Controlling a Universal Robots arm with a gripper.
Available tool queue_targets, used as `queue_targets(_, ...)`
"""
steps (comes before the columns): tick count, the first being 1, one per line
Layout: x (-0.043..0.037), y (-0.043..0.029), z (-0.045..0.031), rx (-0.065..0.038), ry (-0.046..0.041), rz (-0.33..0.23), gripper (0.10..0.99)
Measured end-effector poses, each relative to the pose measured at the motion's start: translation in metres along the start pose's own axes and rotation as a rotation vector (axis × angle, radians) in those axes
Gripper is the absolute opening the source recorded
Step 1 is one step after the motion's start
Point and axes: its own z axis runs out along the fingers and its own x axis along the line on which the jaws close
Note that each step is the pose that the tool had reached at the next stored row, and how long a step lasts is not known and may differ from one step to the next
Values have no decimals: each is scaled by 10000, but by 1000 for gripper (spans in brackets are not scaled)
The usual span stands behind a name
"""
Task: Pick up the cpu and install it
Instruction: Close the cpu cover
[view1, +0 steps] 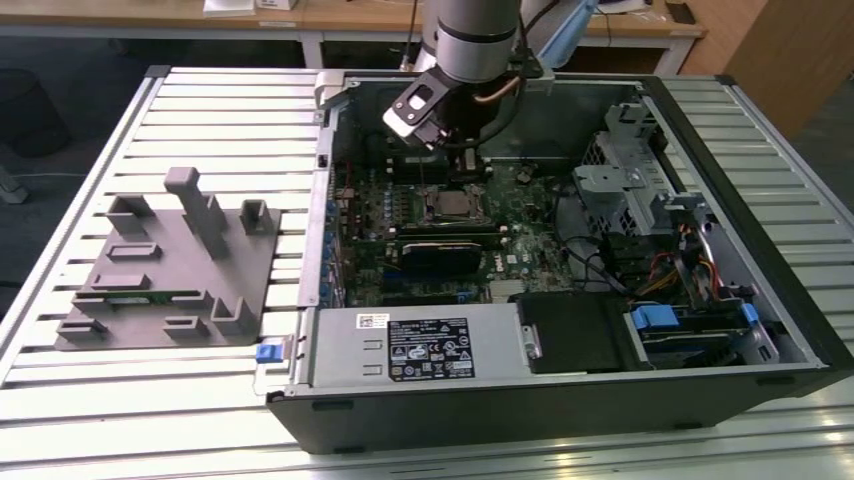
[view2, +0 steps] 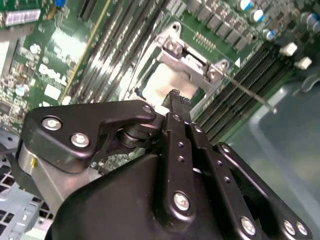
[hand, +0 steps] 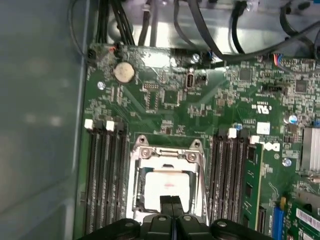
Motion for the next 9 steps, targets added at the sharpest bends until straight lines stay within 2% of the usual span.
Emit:
queue_targets(5,-14,-133,48,0,0,1,106)
queue_targets(9,-14,-176,110,1,0,0,106)
